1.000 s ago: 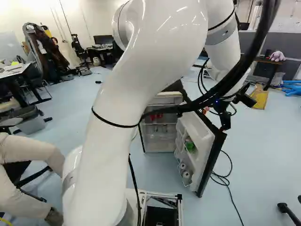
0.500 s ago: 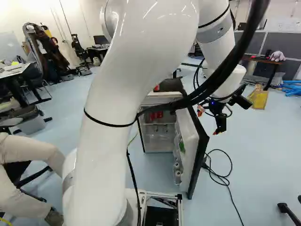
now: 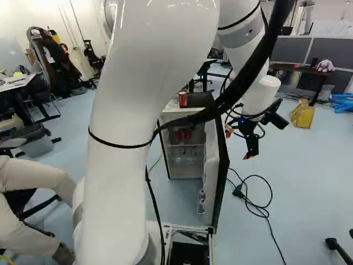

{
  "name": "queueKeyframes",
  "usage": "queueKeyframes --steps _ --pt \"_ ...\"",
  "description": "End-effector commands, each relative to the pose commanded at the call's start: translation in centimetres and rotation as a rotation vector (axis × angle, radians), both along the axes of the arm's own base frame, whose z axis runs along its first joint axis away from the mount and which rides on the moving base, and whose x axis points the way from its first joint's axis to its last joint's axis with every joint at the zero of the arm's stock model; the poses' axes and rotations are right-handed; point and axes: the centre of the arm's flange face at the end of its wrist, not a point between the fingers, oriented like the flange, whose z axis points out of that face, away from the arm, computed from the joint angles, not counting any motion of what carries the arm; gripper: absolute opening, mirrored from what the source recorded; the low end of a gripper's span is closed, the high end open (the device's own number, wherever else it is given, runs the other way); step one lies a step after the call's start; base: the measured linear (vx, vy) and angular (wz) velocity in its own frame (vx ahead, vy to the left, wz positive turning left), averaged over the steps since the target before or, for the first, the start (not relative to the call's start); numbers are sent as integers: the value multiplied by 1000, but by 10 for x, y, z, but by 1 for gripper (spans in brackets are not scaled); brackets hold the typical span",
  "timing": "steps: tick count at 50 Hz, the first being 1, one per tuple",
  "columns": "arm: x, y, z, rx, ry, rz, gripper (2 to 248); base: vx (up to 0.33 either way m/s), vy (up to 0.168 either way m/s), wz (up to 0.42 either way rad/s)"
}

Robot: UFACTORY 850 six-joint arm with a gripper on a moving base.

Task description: Grab a drink from the fridge

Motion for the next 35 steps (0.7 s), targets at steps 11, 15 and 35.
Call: queueKeyframes --steps 11,15,35 --pt "-1 15 0 8 7 17 247 0 0 0" --pt "-1 21 0 10 9 24 247 0 0 0" --pt "-1 50 -1 22 21 61 247 0 0 0"
